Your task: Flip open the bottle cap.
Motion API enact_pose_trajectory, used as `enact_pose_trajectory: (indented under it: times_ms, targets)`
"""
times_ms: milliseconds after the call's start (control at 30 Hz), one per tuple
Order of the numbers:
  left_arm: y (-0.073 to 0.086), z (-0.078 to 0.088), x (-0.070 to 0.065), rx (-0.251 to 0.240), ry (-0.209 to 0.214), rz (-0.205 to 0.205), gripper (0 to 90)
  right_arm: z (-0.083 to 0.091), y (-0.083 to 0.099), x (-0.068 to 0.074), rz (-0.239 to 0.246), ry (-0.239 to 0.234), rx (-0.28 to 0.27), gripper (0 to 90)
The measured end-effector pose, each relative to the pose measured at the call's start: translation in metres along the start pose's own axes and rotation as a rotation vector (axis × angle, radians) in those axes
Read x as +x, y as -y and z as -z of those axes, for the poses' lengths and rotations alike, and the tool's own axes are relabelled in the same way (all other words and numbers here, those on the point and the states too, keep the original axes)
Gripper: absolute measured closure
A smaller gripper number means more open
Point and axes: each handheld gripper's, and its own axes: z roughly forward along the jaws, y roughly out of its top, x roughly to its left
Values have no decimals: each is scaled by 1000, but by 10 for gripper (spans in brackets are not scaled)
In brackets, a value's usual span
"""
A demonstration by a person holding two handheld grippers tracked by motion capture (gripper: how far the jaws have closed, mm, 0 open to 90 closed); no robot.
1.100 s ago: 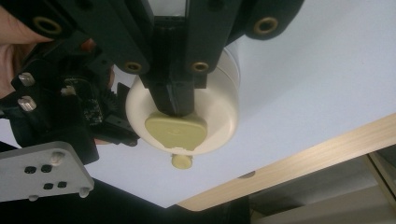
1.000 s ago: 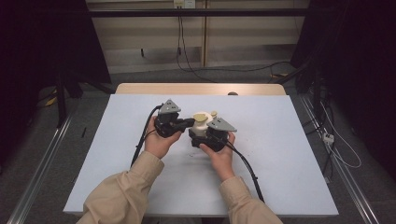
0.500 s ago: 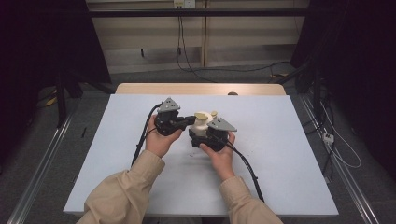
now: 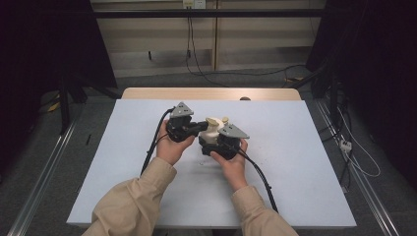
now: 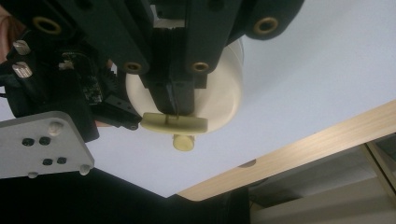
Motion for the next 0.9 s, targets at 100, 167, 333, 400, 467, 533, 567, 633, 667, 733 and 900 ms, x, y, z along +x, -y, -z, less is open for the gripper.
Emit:
enact_pose_trajectory:
  times_ms: [100,167,333,400,467,533,567,633,667,733,900]
  targets:
    - [0,-1,0,6,0,1,900,0,0,0,0,-1,0,53]
    - [-1,-1,0,2,1,3,900,0,0,0,0,0,4,53]
    - [-3,-2,-1,4,2,-6,900,0,0,0,-1,1,4,52]
    - [-4,-3,-2,5,1,-5,900,0,0,0,0,1,2,52]
    - [-4,-4,-2,6,-1,-4,900,0,0,0,0,2,2,52]
    - [-4,-4,-3,10,2,-2,900,0,0,0,0,2,3,52]
    - [-4,-4,-3,9,-1,-6,900,1,0,0,1,2,4,52]
    - [-4,-4,-3,9,1,-6,900,1,0,0,2,2,4,52]
    - [-4,-4,-3,9,0,-6,900,0,0,0,2,2,4,52]
    - [-4,-4,-2,9,0,-6,900,0,0,0,0,1,5,52]
    - [-7,-4,-2,5,2,-7,900,0,0,0,2,1,4,52]
